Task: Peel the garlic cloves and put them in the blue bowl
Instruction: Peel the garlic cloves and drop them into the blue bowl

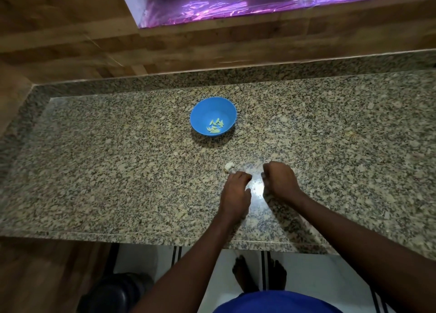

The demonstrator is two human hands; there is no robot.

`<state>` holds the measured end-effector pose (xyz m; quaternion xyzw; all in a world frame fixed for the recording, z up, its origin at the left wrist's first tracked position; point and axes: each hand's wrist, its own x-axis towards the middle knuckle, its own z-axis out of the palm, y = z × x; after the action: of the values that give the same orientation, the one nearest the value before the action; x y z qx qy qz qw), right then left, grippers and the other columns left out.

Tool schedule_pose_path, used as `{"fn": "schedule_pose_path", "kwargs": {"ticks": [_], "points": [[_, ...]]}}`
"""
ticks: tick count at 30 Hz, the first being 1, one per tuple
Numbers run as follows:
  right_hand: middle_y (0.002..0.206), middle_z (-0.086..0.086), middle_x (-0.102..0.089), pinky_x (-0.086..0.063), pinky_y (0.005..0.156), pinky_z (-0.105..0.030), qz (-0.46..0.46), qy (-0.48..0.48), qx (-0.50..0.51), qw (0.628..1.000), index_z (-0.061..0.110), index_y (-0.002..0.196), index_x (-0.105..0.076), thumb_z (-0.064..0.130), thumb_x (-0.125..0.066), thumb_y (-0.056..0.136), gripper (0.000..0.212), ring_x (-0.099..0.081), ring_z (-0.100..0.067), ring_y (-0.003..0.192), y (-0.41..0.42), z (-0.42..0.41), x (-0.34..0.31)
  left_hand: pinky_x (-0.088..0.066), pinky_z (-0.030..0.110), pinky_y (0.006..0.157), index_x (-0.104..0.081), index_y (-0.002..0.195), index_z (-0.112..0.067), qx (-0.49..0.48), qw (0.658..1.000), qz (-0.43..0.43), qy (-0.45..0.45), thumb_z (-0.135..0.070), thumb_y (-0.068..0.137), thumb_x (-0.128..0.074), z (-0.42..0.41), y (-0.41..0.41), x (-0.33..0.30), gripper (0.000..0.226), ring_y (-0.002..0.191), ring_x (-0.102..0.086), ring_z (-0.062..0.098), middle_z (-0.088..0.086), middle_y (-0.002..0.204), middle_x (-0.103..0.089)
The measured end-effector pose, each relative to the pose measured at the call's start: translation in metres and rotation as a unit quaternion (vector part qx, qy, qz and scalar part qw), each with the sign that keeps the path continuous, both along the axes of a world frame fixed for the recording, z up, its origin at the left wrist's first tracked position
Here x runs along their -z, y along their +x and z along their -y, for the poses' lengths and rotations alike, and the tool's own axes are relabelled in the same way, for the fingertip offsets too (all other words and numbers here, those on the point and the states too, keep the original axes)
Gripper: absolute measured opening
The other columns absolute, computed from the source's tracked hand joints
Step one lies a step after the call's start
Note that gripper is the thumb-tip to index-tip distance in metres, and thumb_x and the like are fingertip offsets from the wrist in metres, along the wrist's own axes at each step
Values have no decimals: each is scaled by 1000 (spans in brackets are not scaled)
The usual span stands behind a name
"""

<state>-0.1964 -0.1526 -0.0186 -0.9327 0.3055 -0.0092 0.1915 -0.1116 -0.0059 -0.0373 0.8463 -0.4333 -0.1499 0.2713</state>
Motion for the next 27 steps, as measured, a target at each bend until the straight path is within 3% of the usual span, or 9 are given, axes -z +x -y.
{"fn": "schedule_pose_path", "kwargs": {"ticks": [6, 9, 11, 13, 17, 20, 22, 25, 27], "points": [[61, -1, -59, -47, 53, -31, 14, 58, 38, 997, 14, 62, -59, 10, -66, 75, 15, -61, -24, 61, -10, 4, 5, -42, 26, 92, -68, 117, -10, -44, 998, -39, -5, -7, 86, -65, 8, -1, -3, 31, 111, -54, 20, 4, 114, -66], [56, 6, -65, -46, 52, -14, 74, 186, 122, 972, 15, 66, -75, 7, -74, 77, 14, -64, -7, 57, -17, 3, 0, -52, 17, 78, -74, 108, -11, -119, 974, -186, -47, -10, 89, -69, 12, -3, -16, 20, 87, -66, 6, 3, 99, -74], [58, -7, -70, -58, 54, -25, 129, 322, 195, 918, 6, 72, -77, 2, -75, 84, 12, -72, -24, 57, -22, -3, -7, -56, 23, 62, -76, 101, -9, -146, 936, -314, -57, -10, 92, -69, 17, -4, -24, 11, 63, -65, 10, 10, 80, -75], [63, -17, -71, -62, 53, -45, 159, 401, 231, 872, 0, 77, -76, -1, -74, 86, 9, -72, -35, 58, -27, -10, -15, -58, 34, 57, -75, 95, -4, -162, 901, -398, -63, -9, 92, -71, 21, -5, -29, 7, 57, -63, 22, 20, 73, -72], [60, -14, -71, -61, 51, -49, 175, 380, 214, 883, 3, 74, -73, 4, -77, 86, 12, -72, -32, 54, -34, -13, -23, -63, 42, 64, -75, 90, -1, -214, 864, -450, -66, -3, 88, -73, 27, -7, -37, 4, 64, -67, 26, 27, 81, -73], [57, -5, -70, -60, 53, -33, 142, 341, 150, 917, 6, 74, -70, 10, -72, 91, 18, -71, -18, 52, -35, -7, -28, -63, 37, 64, -76, 85, -4, -213, 849, -479, -72, 0, 86, -75, 29, -5, -40, 4, 64, -69, 25, 26, 83, -74], [60, -5, -71, -54, 51, -24, 119, 370, 103, 916, 2, 76, -69, 12, -68, 94, 21, -70, -17, 52, -35, -3, -34, -63, 33, 64, -75, 88, 0, -199, 850, -482, -78, 0, 84, -76, 29, -3, -42, 4, 61, -69, 21, 23, 80, -73], [60, -14, -64, -45, 47, -20, 112, 494, 104, 856, -3, 76, -65, 9, -58, 99, 27, -59, -20, 50, -35, 3, -43, -61, 30, 70, -74, 93, 4, -183, 856, -475, -89, -1, 83, -77, 29, -1, -45, 11, 66, -68, 20, 20, 83, -74], [56, -9, -56, -36, 42, -20, 99, 578, 136, 799, 3, 75, -60, 6, -50, 100, 27, -47, -16, 47, -33, 6, -44, -59, 30, 72, -74, 93, 5, -171, 858, -473, -106, 0, 84, -77, 29, -1, -47, 11, 69, -67, 21, 20, 84, -73]]}}
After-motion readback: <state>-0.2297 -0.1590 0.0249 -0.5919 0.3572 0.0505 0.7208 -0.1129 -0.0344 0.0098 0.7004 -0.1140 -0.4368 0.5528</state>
